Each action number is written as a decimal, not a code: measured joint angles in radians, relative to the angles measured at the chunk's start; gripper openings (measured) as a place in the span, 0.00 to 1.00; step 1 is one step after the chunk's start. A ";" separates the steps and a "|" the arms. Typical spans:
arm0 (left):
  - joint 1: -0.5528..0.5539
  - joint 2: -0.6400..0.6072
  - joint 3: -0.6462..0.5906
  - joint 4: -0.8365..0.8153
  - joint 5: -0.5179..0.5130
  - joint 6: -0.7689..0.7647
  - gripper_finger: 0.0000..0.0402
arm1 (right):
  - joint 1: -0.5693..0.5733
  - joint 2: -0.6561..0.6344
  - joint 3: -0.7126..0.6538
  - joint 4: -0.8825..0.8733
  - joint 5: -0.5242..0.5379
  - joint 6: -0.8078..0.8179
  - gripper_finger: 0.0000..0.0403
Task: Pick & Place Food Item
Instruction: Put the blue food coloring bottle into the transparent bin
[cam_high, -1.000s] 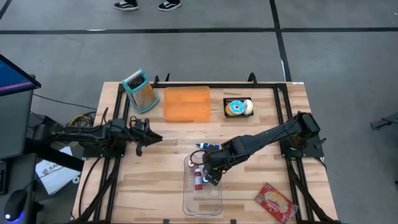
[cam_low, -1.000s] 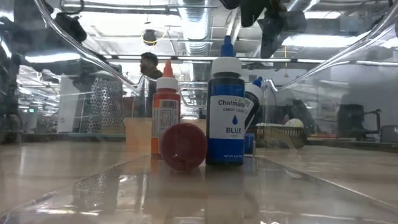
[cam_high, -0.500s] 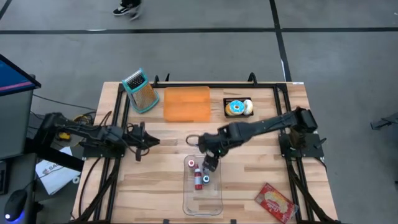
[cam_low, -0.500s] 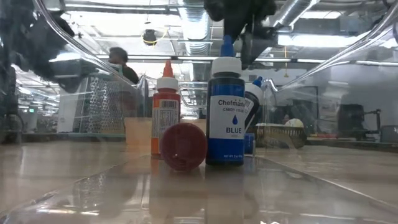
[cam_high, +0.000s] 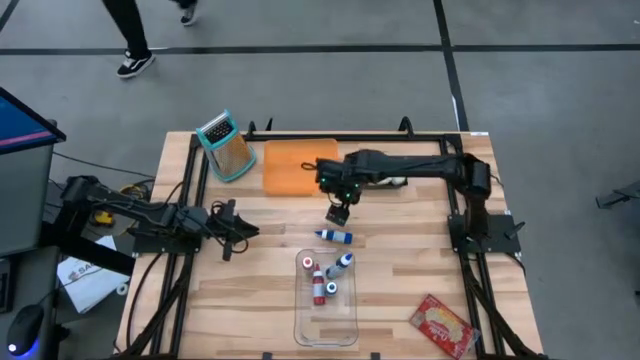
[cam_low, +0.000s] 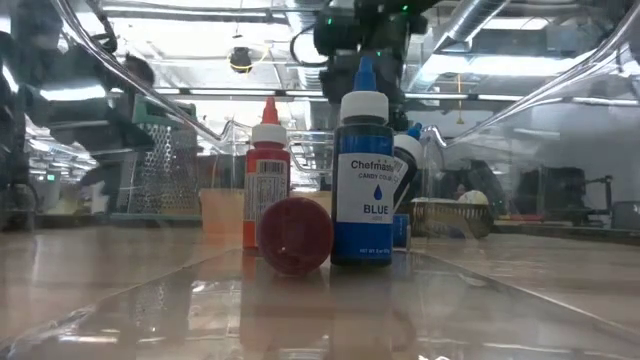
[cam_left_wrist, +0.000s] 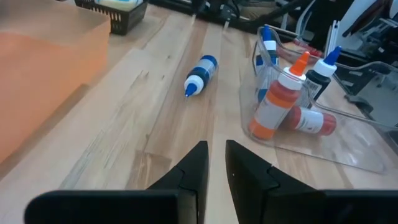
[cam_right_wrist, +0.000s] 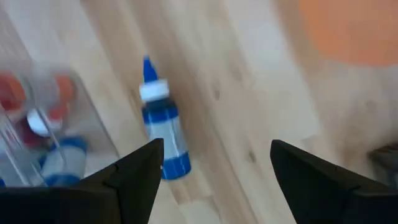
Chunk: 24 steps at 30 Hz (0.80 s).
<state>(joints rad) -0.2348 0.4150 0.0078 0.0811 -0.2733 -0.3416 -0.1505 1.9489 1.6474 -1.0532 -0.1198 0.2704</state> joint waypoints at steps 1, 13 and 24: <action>0.000 0.003 0.000 0.004 0.000 0.000 0.13 | 0.001 0.019 0.000 -0.003 -0.011 -0.020 0.71; 0.000 0.008 0.000 0.017 0.000 0.000 0.13 | 0.063 0.169 -0.001 0.220 -0.013 -0.027 0.71; 0.000 0.008 0.000 0.025 0.000 0.000 0.13 | 0.125 0.187 -0.022 0.297 0.041 -0.040 0.71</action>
<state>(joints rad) -0.2348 0.4229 0.0078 0.1059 -0.2729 -0.3415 -0.0252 2.1356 1.6259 -0.7566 -0.0788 0.2305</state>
